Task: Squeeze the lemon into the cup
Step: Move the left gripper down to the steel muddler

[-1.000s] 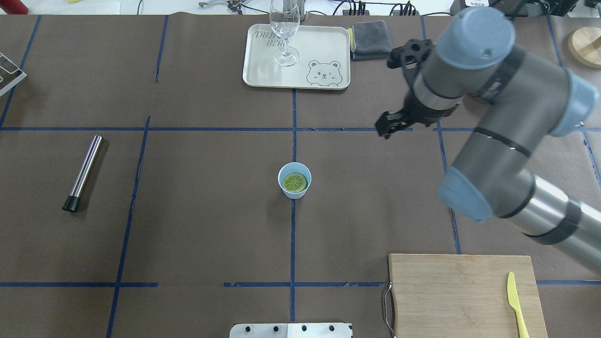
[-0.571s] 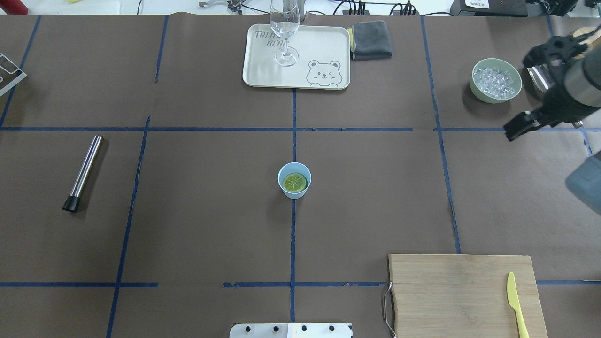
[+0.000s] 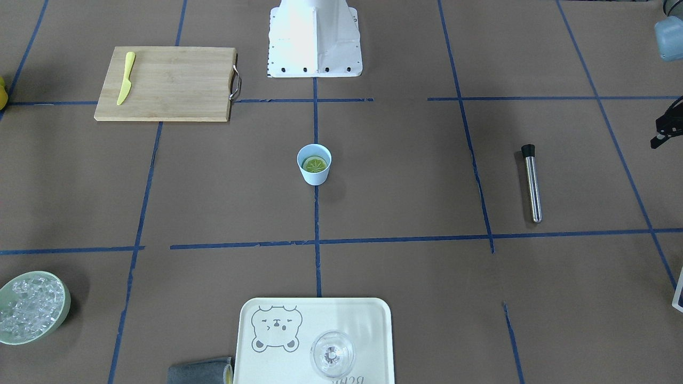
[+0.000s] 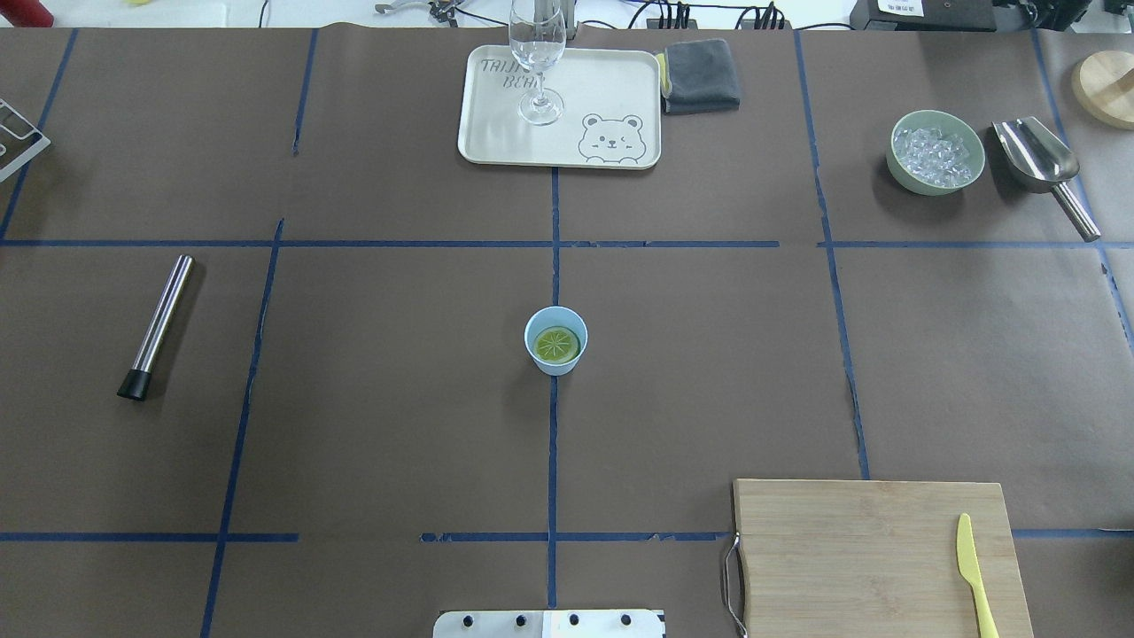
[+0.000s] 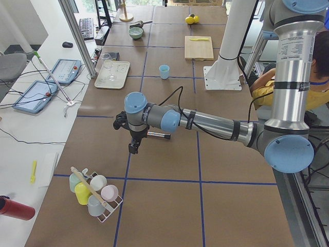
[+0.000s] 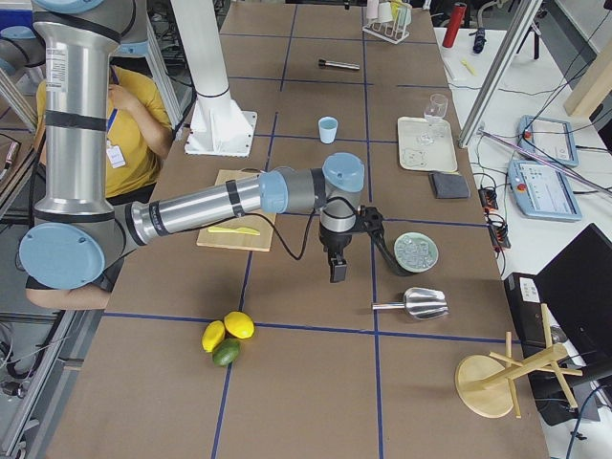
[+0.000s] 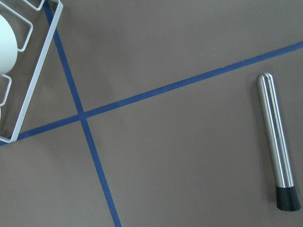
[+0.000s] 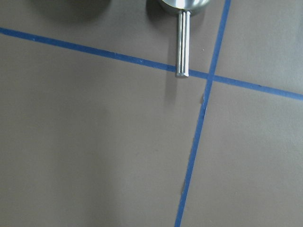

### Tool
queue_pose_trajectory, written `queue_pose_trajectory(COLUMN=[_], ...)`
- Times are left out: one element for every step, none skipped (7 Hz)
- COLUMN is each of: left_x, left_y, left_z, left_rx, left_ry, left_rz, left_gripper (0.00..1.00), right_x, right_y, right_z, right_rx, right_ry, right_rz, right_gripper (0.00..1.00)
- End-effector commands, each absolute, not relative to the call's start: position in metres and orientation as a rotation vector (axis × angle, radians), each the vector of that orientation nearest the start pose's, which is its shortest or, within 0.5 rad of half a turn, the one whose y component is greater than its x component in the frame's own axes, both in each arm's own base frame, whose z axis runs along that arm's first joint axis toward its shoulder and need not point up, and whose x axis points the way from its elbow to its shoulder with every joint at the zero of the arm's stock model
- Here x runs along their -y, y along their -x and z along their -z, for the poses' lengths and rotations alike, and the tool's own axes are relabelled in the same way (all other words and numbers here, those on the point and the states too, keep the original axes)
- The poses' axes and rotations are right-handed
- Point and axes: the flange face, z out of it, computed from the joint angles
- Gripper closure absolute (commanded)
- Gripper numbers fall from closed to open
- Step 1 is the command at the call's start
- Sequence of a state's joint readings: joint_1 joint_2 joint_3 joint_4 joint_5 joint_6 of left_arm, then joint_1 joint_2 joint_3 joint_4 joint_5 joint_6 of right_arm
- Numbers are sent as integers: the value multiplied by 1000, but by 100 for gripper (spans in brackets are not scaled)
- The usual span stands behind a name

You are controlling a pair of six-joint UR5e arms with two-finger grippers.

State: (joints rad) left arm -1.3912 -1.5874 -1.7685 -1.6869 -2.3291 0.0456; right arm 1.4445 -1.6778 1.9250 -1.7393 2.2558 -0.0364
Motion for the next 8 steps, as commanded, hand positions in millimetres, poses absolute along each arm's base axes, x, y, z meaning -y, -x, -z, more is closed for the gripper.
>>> queue_pose_trajectory(left_x=[527, 530, 532, 547, 546, 543, 538, 533], left_y=[-32, -33, -35, -52, -58, -85, -128, -166], left_z=[-509, -496, -467, -462, -461, -458, -465, -473], left_rx=[-769, -769, -776, -838, -908, -911, -928, -915], left_ry=[-448, -595, -780, -806, -772, -763, -683, -609], left_rz=[-417, -460, -501, -443, -314, -301, -310, -280], left_gripper=[0, 0, 0, 0, 0, 0, 0, 0], right_x=[429, 427, 423, 420, 418, 417, 418, 418], right_y=[-37, -36, -37, -38, -38, -38, -39, -39], right_z=[-582, -584, -589, -592, -593, -592, -593, -594], right_rx=[717, 719, 719, 720, 720, 720, 717, 716], right_ry=[-26, -19, -10, -1, 2, 0, 0, -1], right_rz=[159, 157, 150, 143, 141, 141, 145, 147], right_gripper=[0, 0, 0, 0, 0, 0, 0, 0])
